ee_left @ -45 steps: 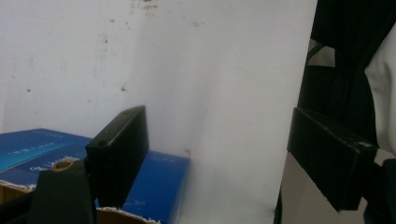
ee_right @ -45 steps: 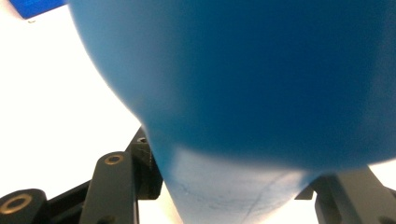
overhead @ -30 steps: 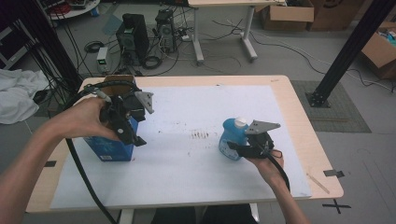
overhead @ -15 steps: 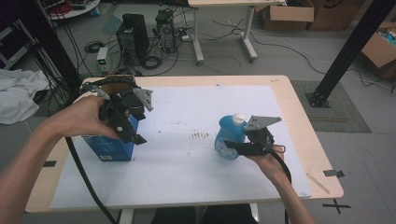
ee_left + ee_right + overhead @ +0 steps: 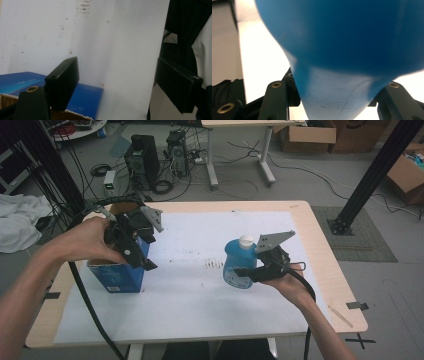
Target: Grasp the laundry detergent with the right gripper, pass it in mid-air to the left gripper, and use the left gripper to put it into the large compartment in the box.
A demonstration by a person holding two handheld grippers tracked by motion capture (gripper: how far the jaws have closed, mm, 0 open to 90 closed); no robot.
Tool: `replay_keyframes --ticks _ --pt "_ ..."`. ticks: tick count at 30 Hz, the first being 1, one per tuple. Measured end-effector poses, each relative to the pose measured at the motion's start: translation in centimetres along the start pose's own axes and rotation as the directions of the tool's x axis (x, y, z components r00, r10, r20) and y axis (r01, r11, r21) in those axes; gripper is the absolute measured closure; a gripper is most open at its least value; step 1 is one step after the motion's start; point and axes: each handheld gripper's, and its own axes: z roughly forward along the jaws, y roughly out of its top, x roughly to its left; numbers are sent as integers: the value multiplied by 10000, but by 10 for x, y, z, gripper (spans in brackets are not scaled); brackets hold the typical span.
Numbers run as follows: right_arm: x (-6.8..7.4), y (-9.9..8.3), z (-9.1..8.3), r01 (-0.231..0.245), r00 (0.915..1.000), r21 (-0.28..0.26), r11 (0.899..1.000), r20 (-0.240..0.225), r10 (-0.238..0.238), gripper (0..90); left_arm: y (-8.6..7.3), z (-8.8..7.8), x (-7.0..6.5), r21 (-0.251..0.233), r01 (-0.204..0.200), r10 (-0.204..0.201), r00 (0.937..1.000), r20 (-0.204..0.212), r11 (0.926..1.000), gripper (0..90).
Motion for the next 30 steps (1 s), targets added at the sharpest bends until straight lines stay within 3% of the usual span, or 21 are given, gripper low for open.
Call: replay_keyframes --ticks 7,12,21,30 --pt "5 17 -2 410 9965 178 9990 -731 -396 474 12 -12 6 -442 -137 139 9999 41 9989 199" --pt "9 25 3 702 9928 318 9970 -997 -668 473 23 -19 7 -621 -307 308 9995 7 9976 197" --pt "14 31 8 923 9848 244 9954 -1501 -877 472 35 -21 10 -874 -417 427 9990 94 9953 187" --pt "18 36 14 1385 9716 338 9898 -1983 -1292 472 51 -22 8 -1342 -670 722 9968 339 9887 174"
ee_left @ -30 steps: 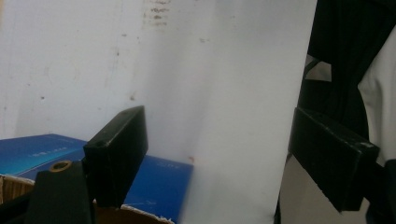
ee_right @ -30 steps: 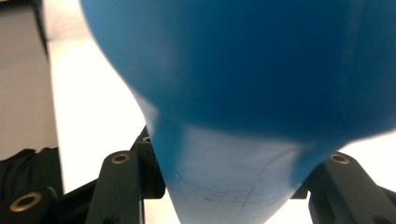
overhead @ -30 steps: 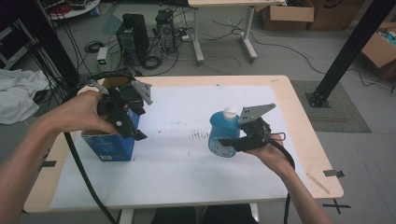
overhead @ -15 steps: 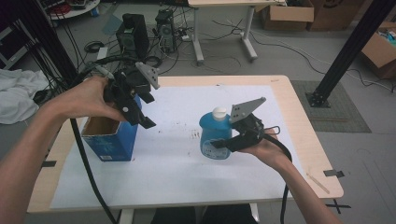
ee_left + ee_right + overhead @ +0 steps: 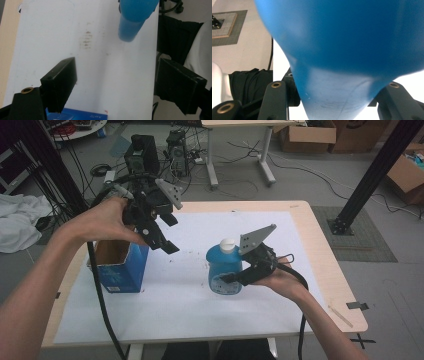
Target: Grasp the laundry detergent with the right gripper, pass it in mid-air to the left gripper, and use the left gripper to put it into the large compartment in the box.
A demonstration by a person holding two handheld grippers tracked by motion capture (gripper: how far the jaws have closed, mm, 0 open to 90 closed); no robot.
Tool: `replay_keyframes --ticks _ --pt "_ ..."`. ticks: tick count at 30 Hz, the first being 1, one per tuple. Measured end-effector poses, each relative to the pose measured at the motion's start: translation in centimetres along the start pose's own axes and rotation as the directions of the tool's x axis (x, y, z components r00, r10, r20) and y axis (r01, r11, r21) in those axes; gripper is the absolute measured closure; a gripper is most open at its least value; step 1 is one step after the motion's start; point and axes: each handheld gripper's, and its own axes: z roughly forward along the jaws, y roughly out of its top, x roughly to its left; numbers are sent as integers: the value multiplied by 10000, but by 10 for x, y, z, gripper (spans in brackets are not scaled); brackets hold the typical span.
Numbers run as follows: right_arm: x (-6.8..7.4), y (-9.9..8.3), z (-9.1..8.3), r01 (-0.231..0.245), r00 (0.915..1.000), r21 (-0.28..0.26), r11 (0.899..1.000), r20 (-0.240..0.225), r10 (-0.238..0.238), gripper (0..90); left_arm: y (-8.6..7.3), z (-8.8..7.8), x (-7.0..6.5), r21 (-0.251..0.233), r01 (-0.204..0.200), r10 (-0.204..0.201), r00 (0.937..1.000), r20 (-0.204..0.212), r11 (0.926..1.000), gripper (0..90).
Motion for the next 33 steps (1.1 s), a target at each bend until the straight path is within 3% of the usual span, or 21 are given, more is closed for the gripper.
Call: replay_keyframes --ticks 10,20,33 --pt "2 5 4 191 9997 87 9998 -150 -190 470 14 8 -3 -141 -243 247 9994 263 9996 173" --pt "3 9 9 343 9990 91 9994 -298 -340 470 33 34 -11 62 -670 665 9959 611 9977 172" --pt "3 9 10 418 9986 -46 9991 -326 -419 470 45 52 -16 185 -938 918 9915 917 9954 174"
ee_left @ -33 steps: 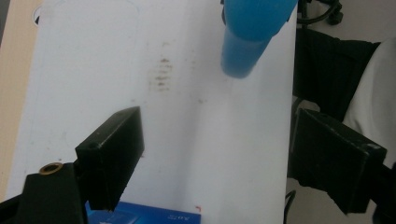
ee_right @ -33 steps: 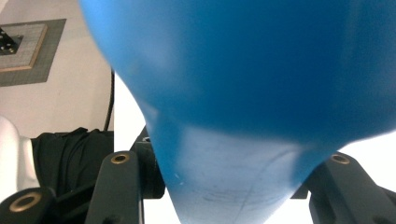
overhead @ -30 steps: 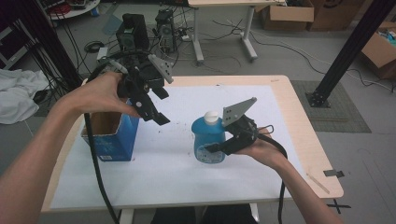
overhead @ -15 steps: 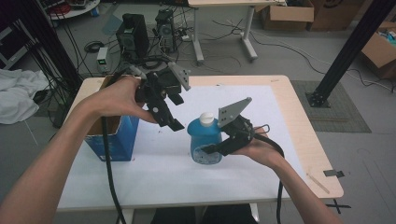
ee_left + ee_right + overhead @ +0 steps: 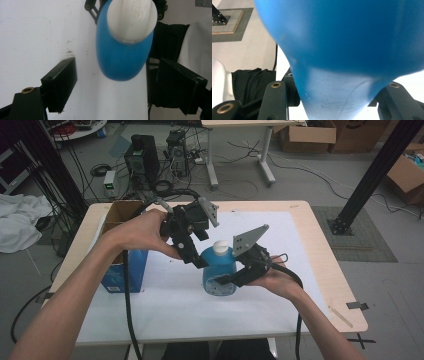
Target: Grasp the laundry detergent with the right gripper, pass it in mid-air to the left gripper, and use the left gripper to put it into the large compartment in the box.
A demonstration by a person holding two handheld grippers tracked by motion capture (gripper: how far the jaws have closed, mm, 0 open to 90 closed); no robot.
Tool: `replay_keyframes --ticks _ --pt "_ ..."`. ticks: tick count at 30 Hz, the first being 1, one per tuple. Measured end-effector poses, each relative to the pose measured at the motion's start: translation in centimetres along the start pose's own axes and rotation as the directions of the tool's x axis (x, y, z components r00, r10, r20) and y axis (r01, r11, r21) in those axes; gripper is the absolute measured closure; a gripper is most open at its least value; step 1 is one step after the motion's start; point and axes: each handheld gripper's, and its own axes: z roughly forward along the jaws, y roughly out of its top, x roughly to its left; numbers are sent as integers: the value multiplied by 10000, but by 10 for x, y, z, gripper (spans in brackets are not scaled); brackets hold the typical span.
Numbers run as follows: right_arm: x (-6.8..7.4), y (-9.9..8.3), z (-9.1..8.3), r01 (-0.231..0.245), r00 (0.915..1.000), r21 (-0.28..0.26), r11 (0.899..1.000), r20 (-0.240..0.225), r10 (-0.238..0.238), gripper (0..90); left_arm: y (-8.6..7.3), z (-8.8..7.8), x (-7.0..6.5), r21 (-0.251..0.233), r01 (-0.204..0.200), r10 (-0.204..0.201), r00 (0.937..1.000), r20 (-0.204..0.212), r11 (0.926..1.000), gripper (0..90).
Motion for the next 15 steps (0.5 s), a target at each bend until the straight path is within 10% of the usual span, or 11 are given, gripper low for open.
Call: replay_keyframes --ticks 15 --pt "1 -1 1 20 10000 -14 10000 -75 -20 470 6 20 -1 28 -101 100 9995 303 9999 178"
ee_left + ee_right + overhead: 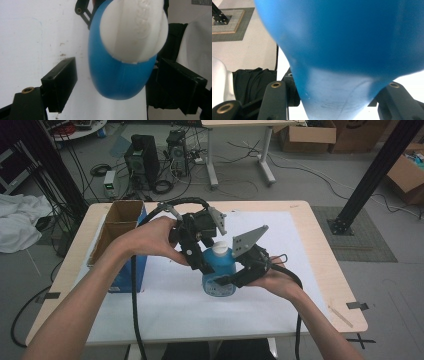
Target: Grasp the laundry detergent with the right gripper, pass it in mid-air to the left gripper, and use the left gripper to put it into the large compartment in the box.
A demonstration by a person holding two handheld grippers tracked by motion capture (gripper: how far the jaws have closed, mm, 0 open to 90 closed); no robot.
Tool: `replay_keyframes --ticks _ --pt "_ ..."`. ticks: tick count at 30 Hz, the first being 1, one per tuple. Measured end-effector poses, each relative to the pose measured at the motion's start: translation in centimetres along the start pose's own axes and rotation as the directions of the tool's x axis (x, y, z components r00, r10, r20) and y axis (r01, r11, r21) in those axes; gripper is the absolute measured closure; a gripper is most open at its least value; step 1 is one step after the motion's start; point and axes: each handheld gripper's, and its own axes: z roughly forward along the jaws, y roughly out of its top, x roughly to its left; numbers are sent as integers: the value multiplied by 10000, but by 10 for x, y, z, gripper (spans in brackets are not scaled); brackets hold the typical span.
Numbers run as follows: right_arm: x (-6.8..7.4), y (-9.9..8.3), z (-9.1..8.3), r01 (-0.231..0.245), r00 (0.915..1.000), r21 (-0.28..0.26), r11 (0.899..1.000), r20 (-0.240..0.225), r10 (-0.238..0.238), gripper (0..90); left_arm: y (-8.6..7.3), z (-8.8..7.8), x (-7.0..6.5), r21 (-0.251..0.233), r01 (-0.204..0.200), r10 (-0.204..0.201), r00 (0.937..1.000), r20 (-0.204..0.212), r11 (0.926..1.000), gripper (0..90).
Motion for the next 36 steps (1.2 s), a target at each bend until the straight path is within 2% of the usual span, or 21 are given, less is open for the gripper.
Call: replay_keyframes --ticks 8,9,14,15,20,36 --pt "-1 -1 2 -24 10000 -34 10000 -48 24 469 2 11 -3 101 -19 18 10000 57 9999 183" --pt "-1 -1 3 -38 10000 -34 10000 -56 38 469 2 11 -2 156 -132 132 9999 30 9998 183" --pt "-1 -2 3 -72 9999 -99 9999 -72 71 469 4 13 -3 58 -75 75 10000 59 10000 186" --pt "-1 -2 3 -82 9999 -103 9999 -83 81 469 5 13 -3 108 -177 176 9998 65 9998 186" --pt "-1 -3 2 -95 9999 -148 9998 -94 93 469 3 18 -3 -3 -20 20 9999 160 10000 189" --pt "-1 -2 2 -88 9999 -137 9999 -86 87 469 5 21 -2 63 -41 40 9999 110 10000 215"
